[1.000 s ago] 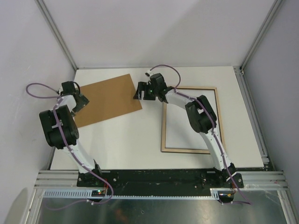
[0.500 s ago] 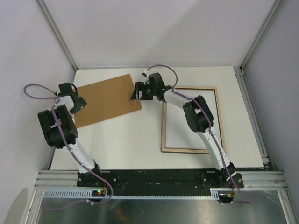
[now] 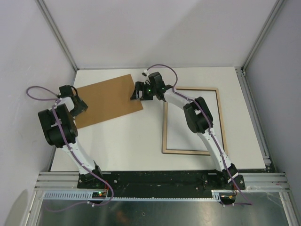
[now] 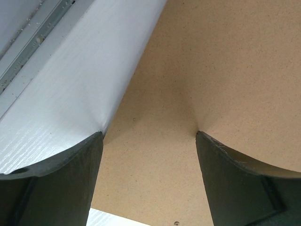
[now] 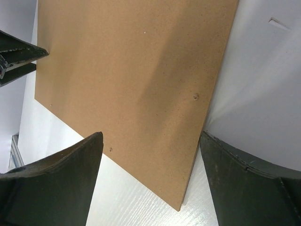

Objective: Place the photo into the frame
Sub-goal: Move the backboard to the center of the board.

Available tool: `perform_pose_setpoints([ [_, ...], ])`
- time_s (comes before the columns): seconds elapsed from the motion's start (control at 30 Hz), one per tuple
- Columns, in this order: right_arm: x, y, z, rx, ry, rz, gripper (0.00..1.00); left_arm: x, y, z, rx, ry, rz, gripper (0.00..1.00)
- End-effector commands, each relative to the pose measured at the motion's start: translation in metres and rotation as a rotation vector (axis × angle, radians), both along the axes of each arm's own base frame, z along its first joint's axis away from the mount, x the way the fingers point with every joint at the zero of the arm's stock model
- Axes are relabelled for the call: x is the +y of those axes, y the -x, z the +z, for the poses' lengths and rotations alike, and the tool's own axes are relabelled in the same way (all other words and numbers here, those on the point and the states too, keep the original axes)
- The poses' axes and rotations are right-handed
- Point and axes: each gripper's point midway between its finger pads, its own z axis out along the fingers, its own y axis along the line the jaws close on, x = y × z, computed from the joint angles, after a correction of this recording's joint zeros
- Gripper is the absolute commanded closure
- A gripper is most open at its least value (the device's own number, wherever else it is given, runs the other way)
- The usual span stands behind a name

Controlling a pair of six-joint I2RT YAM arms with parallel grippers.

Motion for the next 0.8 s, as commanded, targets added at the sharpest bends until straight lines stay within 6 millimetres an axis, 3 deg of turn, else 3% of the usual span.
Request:
perform_pose_setpoints([
  [0.0,0.015,0.027,-0.019,0.087,0.02,0.055,0.12,-0.038,-0.003,-0.017,0.005,0.149,-0.087,0.18],
  [0.13,0.013,0.037,-0.003,0.137,-0.025,0.053,0.14,-0.057,-0.006,-0.023,0.011,0.194,-0.125,0.21],
  [0.33,-0.005,0.039,0.052,0.163,-0.12,0.036,0.16,-0.089,-0.003,-0.029,0.026,0.239,-0.178,0.24],
  [0.47,-0.012,0.053,0.086,0.173,-0.185,0.057,0.17,-0.112,-0.002,-0.03,0.034,0.258,-0.221,0.25],
  [0.67,-0.026,0.079,0.118,0.18,-0.258,0.063,0.18,-0.141,0.001,-0.028,0.039,0.272,-0.287,0.25],
  [0.77,-0.035,0.091,0.125,0.187,-0.273,0.051,0.19,-0.156,0.001,-0.025,0.039,0.273,-0.325,0.25],
])
